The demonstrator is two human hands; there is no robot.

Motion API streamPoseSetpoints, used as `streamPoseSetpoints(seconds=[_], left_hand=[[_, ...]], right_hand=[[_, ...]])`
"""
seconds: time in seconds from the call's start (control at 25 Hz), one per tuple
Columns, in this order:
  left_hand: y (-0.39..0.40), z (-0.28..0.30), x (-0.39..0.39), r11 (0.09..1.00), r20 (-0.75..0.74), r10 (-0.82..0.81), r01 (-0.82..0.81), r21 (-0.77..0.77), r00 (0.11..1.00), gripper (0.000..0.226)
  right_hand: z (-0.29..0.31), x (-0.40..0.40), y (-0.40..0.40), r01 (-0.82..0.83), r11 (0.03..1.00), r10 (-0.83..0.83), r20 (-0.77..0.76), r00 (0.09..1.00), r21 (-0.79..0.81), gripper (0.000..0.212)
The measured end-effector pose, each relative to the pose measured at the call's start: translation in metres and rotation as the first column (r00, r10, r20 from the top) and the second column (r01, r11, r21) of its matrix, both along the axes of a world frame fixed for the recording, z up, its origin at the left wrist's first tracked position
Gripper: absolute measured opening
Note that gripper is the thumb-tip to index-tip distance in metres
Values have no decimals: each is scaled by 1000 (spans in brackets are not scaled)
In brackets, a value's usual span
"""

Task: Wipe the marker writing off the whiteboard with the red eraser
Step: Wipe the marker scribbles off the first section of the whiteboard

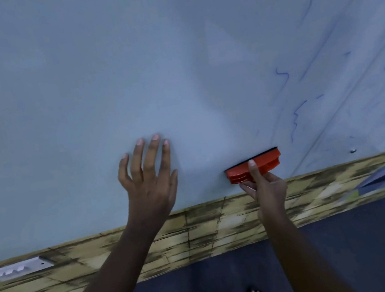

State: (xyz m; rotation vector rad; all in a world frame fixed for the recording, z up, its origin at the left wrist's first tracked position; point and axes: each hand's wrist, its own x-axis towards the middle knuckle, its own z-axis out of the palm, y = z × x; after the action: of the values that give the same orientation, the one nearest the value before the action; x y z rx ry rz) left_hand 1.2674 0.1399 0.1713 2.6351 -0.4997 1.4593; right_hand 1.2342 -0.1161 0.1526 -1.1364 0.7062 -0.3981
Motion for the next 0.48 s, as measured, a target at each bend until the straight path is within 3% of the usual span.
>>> streamPoseSetpoints(seconds=[0.2,0.32,0.48], left_hand=[[-38,-19,16,995,-47,54,-49,90,997,98],[-44,-32,25,990,-31,86,-82,113,996,117],[-44,-42,30,984,-17,107,-104,144,994,122]], right_hand=[[-33,14,-70,119,977,-111,-52,992,180,39],[-64,16,-89,101,973,-82,-98,992,207,44],[-95,9,-58,19,971,17,-147,989,240,49]])
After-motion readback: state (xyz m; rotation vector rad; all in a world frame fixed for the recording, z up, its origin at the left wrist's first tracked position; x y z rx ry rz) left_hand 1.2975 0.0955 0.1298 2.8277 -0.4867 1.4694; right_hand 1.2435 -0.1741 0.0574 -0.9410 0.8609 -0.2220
